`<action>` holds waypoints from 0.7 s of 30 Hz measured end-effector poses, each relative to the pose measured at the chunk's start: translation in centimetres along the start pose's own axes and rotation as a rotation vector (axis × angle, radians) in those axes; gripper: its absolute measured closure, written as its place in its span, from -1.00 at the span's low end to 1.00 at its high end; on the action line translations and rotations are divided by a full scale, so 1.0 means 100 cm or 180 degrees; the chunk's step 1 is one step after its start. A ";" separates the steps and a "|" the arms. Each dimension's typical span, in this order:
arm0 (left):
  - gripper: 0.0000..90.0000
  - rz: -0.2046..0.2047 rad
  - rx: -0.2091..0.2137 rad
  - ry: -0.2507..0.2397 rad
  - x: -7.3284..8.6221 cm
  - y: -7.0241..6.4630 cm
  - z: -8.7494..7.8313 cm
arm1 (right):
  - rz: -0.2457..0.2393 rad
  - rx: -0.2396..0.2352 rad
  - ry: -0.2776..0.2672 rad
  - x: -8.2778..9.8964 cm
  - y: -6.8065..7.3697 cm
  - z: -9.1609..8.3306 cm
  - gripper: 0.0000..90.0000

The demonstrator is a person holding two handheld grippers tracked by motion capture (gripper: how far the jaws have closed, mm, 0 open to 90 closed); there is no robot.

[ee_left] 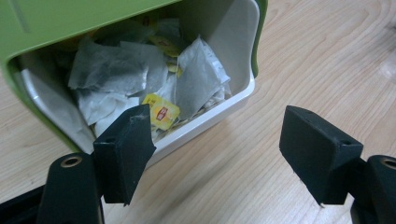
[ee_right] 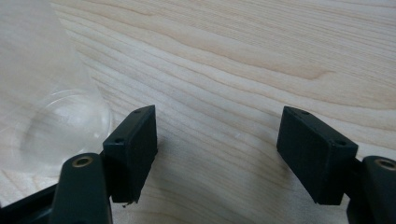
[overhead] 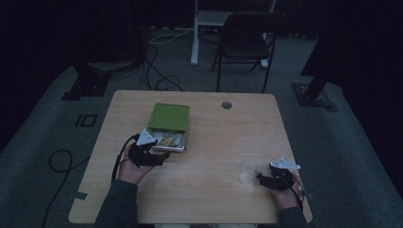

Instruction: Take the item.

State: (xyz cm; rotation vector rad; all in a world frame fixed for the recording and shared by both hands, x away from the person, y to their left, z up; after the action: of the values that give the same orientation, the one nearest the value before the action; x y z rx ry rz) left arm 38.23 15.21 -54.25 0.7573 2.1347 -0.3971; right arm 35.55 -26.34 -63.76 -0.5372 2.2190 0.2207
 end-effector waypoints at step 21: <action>-0.46 0.0006 0.0086 0.0066 -0.006 -0.001 0.026 | 0.0002 0.0000 0.0000 0.000 0.000 0.000 -0.37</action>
State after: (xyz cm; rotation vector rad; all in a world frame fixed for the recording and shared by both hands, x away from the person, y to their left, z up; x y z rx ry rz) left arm 40.02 13.56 -55.40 0.7819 2.1516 -0.4197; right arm 35.55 -26.34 -63.76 -0.5366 2.2193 0.2210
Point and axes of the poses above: each handheld gripper's, and its own axes: z roughly forward along the jaws, x roughly out of its underside, y roughly to its left, the point moved 8 cm from there along z, roughly forward along the jaws, and after that the axes turned 2 degrees about -z, right-handed, at the moved point
